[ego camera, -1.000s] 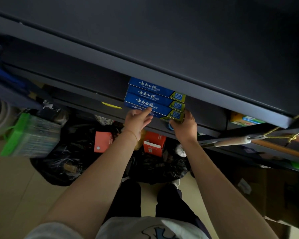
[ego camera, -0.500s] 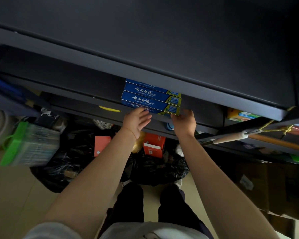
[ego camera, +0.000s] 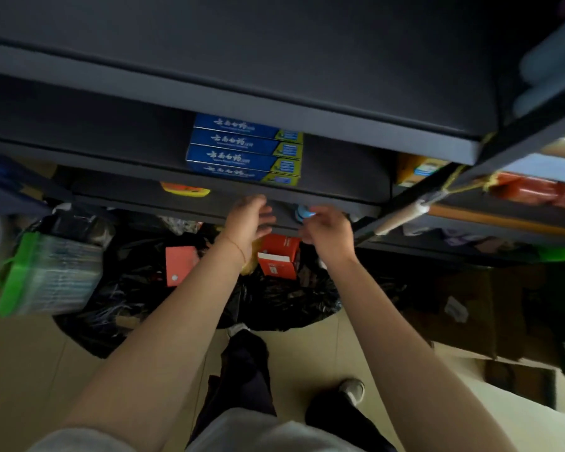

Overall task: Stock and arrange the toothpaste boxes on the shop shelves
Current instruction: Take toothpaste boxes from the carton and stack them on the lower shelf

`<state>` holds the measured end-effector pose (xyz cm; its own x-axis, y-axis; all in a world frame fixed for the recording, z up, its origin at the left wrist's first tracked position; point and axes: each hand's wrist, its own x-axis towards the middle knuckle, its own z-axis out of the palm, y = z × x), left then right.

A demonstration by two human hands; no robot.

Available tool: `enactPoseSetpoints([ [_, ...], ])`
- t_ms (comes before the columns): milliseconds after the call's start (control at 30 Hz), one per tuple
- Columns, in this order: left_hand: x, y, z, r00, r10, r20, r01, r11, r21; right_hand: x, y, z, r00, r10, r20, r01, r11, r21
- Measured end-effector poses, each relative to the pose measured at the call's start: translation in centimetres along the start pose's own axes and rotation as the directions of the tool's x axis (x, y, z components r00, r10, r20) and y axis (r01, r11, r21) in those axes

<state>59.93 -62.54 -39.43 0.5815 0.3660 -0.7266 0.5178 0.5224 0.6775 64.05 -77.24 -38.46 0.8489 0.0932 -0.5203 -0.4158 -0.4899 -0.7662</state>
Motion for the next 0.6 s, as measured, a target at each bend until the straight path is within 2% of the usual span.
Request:
enactPoseSetpoints([
  [67, -2.6, -1.6, 3.6, 0.998, 0.032, 0.060, -0.043, 0.980, 0.195, -2.1, 2.1, -3.8, 0.997, -0.019, 0.078, 0.019, 1.000, -0.001],
  [133, -5.4, -3.7, 7.7, 0.990, 0.079, 0.115, -0.118, 0.910, 0.397, -4.3, 4.2, -8.7, 0.991, -0.043, 0.125, 0.044, 0.999, -0.008],
  [200, -8.7, -5.8, 12.2, 0.978, 0.130, 0.161, -0.194, 0.848, 0.494, -6.3, 6.4, -14.4, 0.992, -0.066, 0.111, 0.067, 0.998, -0.010],
  [433, -23.8, -12.7, 29.3, 0.903, 0.251, 0.348, -0.400, 0.784, 0.475, -13.3, 12.8, -36.7, 0.980, -0.193, -0.058, 0.194, 0.981, 0.027],
  [600, -30.7, -15.2, 40.7, 0.828, 0.227, 0.514, -0.510, 0.685, 0.520, -17.0, 15.6, -51.7, 0.924, -0.232, -0.305, 0.248, 0.969, 0.015],
])
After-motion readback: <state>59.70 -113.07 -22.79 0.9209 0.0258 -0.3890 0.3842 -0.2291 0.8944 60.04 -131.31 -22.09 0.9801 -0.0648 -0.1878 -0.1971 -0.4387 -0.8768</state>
